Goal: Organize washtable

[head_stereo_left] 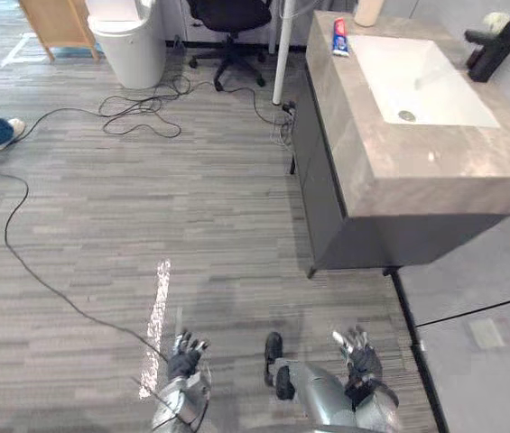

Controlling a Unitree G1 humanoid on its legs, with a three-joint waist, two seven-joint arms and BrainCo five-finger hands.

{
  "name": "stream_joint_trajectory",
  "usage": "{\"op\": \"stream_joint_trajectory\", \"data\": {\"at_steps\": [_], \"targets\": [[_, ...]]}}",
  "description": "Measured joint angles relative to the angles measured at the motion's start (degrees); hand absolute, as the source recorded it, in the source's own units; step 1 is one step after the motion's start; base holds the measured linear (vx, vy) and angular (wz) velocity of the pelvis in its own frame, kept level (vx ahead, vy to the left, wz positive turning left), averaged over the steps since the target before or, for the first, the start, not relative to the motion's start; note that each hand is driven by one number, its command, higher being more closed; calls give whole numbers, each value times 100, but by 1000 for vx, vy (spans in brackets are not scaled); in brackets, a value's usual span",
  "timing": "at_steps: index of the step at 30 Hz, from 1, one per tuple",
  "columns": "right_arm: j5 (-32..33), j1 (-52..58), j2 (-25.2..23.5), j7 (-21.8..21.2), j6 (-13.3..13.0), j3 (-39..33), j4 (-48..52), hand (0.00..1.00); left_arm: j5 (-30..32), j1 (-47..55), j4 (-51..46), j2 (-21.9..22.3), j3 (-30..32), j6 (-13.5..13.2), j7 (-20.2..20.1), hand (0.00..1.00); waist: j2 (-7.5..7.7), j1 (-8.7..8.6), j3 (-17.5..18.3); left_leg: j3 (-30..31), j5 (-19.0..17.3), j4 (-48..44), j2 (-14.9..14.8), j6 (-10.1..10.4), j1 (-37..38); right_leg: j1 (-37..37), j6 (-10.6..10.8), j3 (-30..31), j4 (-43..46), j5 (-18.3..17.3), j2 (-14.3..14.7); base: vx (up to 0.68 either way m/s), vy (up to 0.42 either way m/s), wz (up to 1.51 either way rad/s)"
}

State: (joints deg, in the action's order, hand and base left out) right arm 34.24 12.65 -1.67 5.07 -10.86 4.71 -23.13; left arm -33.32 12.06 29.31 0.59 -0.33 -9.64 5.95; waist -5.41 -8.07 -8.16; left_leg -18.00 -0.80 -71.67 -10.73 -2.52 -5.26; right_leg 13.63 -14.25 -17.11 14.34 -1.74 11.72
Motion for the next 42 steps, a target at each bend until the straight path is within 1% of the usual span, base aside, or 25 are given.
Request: {"op": "stream_joint_trajectory", "data": {"at_steps": [1, 3, 4, 6, 8, 10, 12, 14, 15, 16, 18, 19, 20, 22, 24, 25, 28, 29, 30, 32, 34, 36, 38, 40, 42], "targets": [[9, -193, -66, 50, 29, -20, -360, 0, -5, -97, -72, -110, -4, -12, 60, 0, -8, 128, 41, -110, -607, -284, -583, -333, -621, -313, -66, 490, 52, -294, 74, 382, -6, -108], [10, -354, -124, 88, 29, -26, -507, 0, -55, -108, -162, -267, 8, -73, 71, 0, 334, 266, -26, -149, -905, 216, -774, -388, -1026, -623, 70, 964, 17, -380, -177, 581, 122, -108], [6, -388, -134, 91, 13, -8, -509, 0, -87, -65, -166, -311, 67, -81, 72, 0, 549, 277, -64, -13, -1021, 1240, -821, -249, -1245, -963, 267, 1329, -148, -447, -424, 622, 157, -92], [-10, -442, -83, 89, 10, -6, -506, 0, -81, 60, -170, -265, 55, -79, 71, 0, 591, 289, -59, 242, -1081, 2500, -799, -71, -1273, -1186, 416, 1708, -194, -521, -599, 437, 209, -94], [-110, -423, 13, 83, 5, -23, -470, 0, -65, 149, -178, -191, 45, -75, 69, 0, 591, 268, -44, 857, -1003, 3905, -615, 219, -1281, -1382, 759, 2083, -176, -725, -798, 509, 410, -95], [-131, -327, 50, 71, 6, -119, -472, 0, 24, 192, -200, -183, 51, -83, 63, 0, 591, 255, -35, 2310, -716, 5286, -304, 691, -1320, -1558, 1190, 2660, -1, -1114, -1060, 494, 515, -104], [-166, -249, 39, 36, 9, -226, -488, 0, 35, 209, -220, -183, 51, -90, 58, 0, 586, 254, -30, 2927, -615, 5610, -216, 854, -1335, -1602, 1402, 2886, 186, -1364, -1175, 348, 435, -83], [-226, -137, 58, -3, 9, -358, -562, 0, 38, 294, -268, -177, 43, -110, 51, 0, 501, 260, 63, 3704, -393, 5704, -216, 1050, -1382, -1642, 1781, 3387, 558, -1886, -1330, 465, 676, -122], [-232, -114, 79, -16, 12, -452, -709, 0, 35, 422, -301, -147, 0, -141, 44, 0, 495, 269, 144, 3887, -211, 5087, -107, 1786, -1491, -1610, 2044, 3811, 715, -2261, -1439, 390, 826, -163], [-230, -204, -86, -12, 76, -427, -975, 0, 30, 423, -365, -349, 9, -164, 48, 0, 792, 316, 213, 3568, -924, 4175, 274, 1734, -1637, -1520, 2170, 4240, 863, -2332, -1803, 262, 707, -150], [-217, -171, -194, -45, 169, -305, -1113, 0, 28, 526, -561, -471, -12, -208, 30, 0, 977, 398, 340, 2969, -1462, 3512, 293, 1466, -1615, -1497, 2286, 4667, 837, -1949, -2039, 162, 580, -131], [-212, -159, -195, -64, 224, -285, -1135, 0, 29, 540, -606, -514, -71, -208, 16, 0, 1020, 398, 426, 2790, -1526, 3491, 314, 1347, -1585, -1438, 2251, 4736, 813, -1739, -2121, 137, 602, -116], [-167, -154, -196, -137, 237, -348, -1114, 0, 41, 509, -692, -594, -287, -206, -71, 0, 1025, 322, 494, 2553, -1561, 3574, 420, 1184, -1550, -1311, 2111, 4721, 790, -1209, -2261, 142, 663, -78], [74, -104, -233, -140, 237, -445, -1000, 0, 76, 405, -851, -651, -713, -202, -130, 0, 913, 226, 522, 2027, -1324, 4073, 543, 769, -1256, -683, 1606, 4690, 1284, 8, -2329, 147, 639, -88], [380, -60, -193, -163, 236, -419, -919, 0, 186, 409, -870, -639, -904, -186, -176, 0, 784, 218, 452, 1598, -1193, 4497, 565, 555, -807, -288, 1173, 4425, 1752, 723, -2343, 30, 381, -98], [534, 46, -190, -222, 240, -315, -911, 0, 280, 485, -951, -616, -949, -178, -230, 0, 691, 198, 401, 1207, -1109, 4905, 576, 417, -344, 43, 1235, 3686, 2392, 306, -2352, -13, 380, -98], [561, 245, -164, -307, 257, -69, -731, 0, 384, 586, -1024, -639, -941, -179, -230, 0, 652, 219, 414, 648, -1016, 5528, 650, 254, 223, 275, 1594, 2193, 2777, -604, -2203, -27, 263, -98], [544, 301, -156, -367, 253, 16, -558, 0, 425, 651, -1111, -637, -939, -179, -236, 0, 647, 219, 420, 408, -1015, 5719, 684, 206, 396, 271, 1858, 1602, 2739, -988, -2002, 30, 134, -109], [496, 311, -152, -423, 246, 39, -437, 0, 427, 743, -1224, -611, -945, -179, -264, 0, 645, 223, 438, 132, -1033, 5818, 701, 183, 503, 262, 1877, 1006, 2559, -1183, -1741, 114, 136, -121], [393, 250, -105, -435, 234, 19, -424, 0, 426, 763, -1249, -540, -951, -148, -321, 0, 635, 221, 471, -147, -1046, 5930, 755, 168, 472, 228, 1579, 27, 2069, -1291, -1627, 138, 83, -93], [339, 293, -32, -409, 213, -142, -427, 0, 425, 710, -1199, -419, -1024, -60, -330, 0, 742, 222, 512, -423, -1159, 5857, 900, 230, 473, -177, 871, -1086, 751, -1063, -1667, 170, 23, -61], [337, 321, 67, -384, 219, -183, -450, 0, 425, 592, -1020, -252, -1088, 38, -334, 0, 614, 238, 419, -432, -1301, 5361, 681, 303, 489, -464, 838, -930, 402, -1014, -1415, 215, -31, -54], [337, 379, 84, -380, 218, -23, -261, 0, 424, 599, -1044, -223, -1067, 35, -338, 0, 609, 333, 341, -267, -1449, 3812, 307, 273, 90, -795, 831, -624, 259, -1061, -1199, 228, -67, -87], [337, 322, 152, -369, 181, 177, 34, 0, 391, 650, -1083, -151, -1077, 34, -337, 0, 503, 588, 293, 700, -1497, 1794, -108, 239, -838, -939, 696, -143, 253, -1169, -814, 207, -11, -129], [336, 209, 128, -374, 134, 372, 27, 0, 392, 698, -1082, -160, -1079, 34, -334, 0, 593, 588, 283, 1321, -1499, 1735, -42, 240, -1129, -1028, 682, 164, 228, -1220, -780, 221, 41, -91]]}}
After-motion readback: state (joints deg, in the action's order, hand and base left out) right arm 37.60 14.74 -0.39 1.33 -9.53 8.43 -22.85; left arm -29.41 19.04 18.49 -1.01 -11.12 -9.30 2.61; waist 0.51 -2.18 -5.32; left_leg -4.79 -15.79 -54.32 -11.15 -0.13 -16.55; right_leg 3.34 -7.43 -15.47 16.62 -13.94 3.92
